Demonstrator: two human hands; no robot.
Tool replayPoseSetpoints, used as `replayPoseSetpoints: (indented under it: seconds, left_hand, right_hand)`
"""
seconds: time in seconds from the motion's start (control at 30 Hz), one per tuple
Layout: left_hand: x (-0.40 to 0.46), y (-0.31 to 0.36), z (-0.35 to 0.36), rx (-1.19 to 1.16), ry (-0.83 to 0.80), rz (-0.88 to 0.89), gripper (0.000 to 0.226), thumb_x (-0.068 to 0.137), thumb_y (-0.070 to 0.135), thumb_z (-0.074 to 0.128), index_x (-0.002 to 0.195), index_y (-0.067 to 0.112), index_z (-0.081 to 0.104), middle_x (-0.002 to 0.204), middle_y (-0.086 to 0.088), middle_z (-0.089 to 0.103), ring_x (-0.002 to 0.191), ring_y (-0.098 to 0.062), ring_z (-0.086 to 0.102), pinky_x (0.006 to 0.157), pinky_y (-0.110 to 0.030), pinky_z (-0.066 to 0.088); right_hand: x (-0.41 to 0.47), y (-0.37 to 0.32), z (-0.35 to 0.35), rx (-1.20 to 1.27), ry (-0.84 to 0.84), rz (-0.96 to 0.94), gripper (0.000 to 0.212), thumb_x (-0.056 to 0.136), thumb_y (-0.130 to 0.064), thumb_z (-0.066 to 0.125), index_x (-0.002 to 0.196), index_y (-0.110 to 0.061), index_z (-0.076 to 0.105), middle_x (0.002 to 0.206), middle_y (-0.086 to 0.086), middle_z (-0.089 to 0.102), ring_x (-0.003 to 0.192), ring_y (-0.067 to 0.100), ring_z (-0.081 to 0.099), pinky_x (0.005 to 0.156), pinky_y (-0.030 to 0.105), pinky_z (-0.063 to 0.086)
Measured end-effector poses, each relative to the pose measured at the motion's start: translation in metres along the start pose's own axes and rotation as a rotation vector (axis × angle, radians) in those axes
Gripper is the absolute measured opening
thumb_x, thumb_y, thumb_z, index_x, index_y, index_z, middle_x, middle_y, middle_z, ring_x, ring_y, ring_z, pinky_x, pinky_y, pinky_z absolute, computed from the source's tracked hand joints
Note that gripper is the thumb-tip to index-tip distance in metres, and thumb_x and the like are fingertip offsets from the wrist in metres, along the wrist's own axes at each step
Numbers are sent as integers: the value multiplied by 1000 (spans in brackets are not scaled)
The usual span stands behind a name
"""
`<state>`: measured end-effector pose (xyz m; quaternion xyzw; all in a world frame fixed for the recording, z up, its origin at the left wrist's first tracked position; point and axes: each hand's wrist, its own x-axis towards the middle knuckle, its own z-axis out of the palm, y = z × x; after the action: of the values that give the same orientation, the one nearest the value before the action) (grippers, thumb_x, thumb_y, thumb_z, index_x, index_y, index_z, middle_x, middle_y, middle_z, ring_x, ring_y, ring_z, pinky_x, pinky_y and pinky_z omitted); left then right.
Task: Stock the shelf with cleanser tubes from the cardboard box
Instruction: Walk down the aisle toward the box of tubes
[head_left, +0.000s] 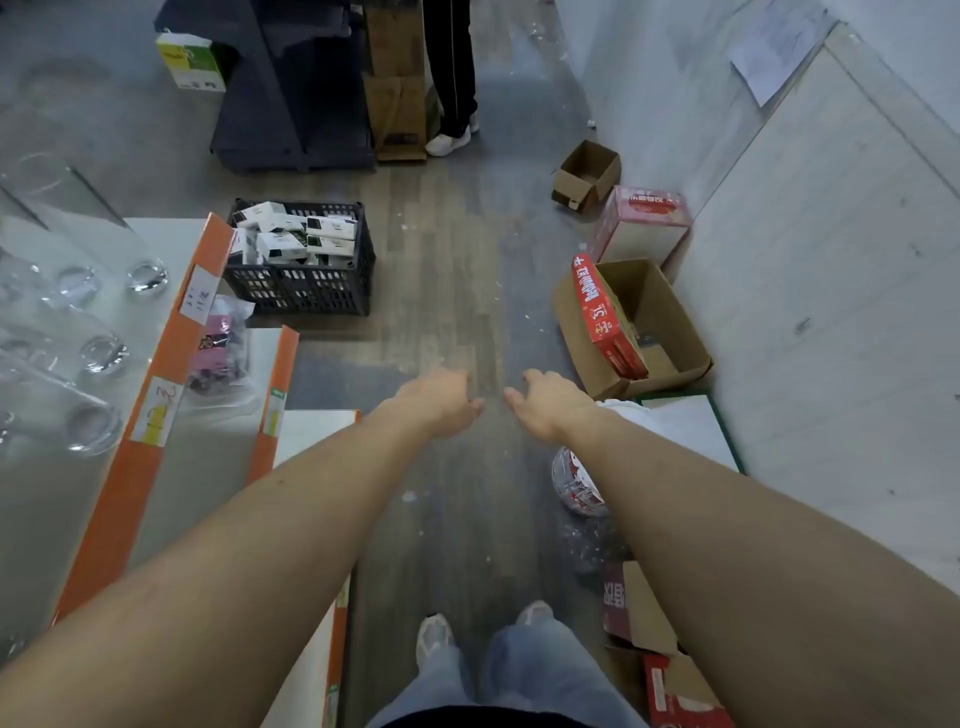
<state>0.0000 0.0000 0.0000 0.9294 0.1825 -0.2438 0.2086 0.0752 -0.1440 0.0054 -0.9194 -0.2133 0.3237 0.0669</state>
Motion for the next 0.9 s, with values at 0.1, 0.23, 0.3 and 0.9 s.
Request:
replayPoseSetpoints:
  seconds: [0.1,0.23,0.3,0.9]
  left_hand:
    - [18,-2,-7,25,-10,-7,56,98,45,44,144,14,42,146,-12,46,134,-30,44,105,-38,40]
    - [53,6,-17,34,-27,-7,58,99,45,43,148,14,38,147,-12,45,134,-30,44,105,-37,38]
    - [76,12,-22,52,-37,-21,59,99,46,43,148,15,37,148,-11,45,133,-29,45,105,-38,39]
    - [286,56,-152,51,-3,-65,55,98,44,45,143,12,44,142,-16,48,130,-32,46,104,-40,40]
  right_hand:
    - [18,1,-5,-18,-3,11,59,102,-49,32,149,-13,36,149,15,40,133,36,43,110,49,37]
    - [51,9,-18,-4,-20,18,58,102,-49,34,148,-13,36,147,15,41,132,36,45,108,50,39]
    - [73,17,-27,-5,-15,17,58,102,-49,34,147,-12,37,146,15,42,131,36,45,108,50,39]
    - [297,31,-170,40,-52,19,62,102,-48,35,150,-10,33,153,17,37,139,38,39,114,48,33]
